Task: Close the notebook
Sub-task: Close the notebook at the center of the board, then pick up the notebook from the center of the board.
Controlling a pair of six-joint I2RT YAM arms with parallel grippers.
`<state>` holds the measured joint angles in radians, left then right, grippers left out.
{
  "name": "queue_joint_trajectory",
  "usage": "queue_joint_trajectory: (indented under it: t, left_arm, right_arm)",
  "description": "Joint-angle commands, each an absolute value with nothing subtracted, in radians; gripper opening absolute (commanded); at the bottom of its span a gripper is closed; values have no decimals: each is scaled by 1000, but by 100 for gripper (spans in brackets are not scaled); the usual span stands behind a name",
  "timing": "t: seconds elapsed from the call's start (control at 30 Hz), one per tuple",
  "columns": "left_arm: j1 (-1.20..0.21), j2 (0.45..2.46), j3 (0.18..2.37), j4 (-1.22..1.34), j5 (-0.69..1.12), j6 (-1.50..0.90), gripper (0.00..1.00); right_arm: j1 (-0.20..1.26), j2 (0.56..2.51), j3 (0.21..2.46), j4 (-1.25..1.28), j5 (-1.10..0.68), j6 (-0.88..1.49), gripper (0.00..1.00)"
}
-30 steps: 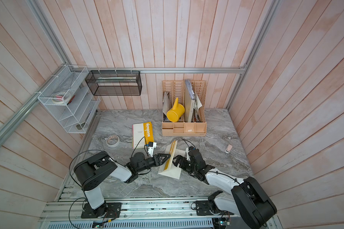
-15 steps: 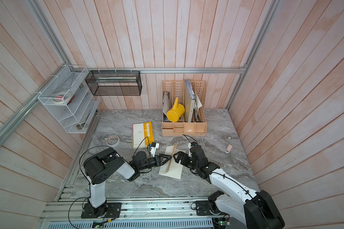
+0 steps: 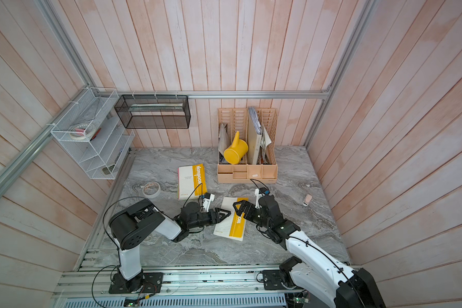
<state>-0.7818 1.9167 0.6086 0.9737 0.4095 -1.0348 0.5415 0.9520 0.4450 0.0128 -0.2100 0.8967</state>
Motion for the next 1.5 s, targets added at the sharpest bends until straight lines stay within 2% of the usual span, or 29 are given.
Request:
queue_joint_trajectory:
  t: [0.0, 0.13, 0.63, 0.87, 1.03, 1.27, 1.47]
  left_arm:
    - [-786, 1881, 662, 754, 362, -968, 68]
    - [-781, 1901, 709, 657, 377, -962, 68]
    - [-774, 1944, 663, 752, 408, -1036, 68]
    - [-727, 1987, 589, 982, 453, -1183, 68]
    - [-690, 1978, 541, 1098, 473, -1242, 68]
    - [-672, 1890, 570, 964, 492, -1197, 68]
    - [-666, 1790, 688, 497, 432, -1018, 68]
  right_arm:
    - [541, 969, 427, 86, -256, 922, 98]
    - [541, 992, 422, 126, -277, 928, 98]
    - [541, 1100, 301, 330, -310, 1002, 98]
    - [541, 1222, 291, 399, -357, 1010, 98]
    - [541, 1270, 306, 353, -351, 980, 98]
    - [539, 1318, 322, 295, -356, 942, 98]
    - [540, 1298, 317, 281, -348, 940, 98]
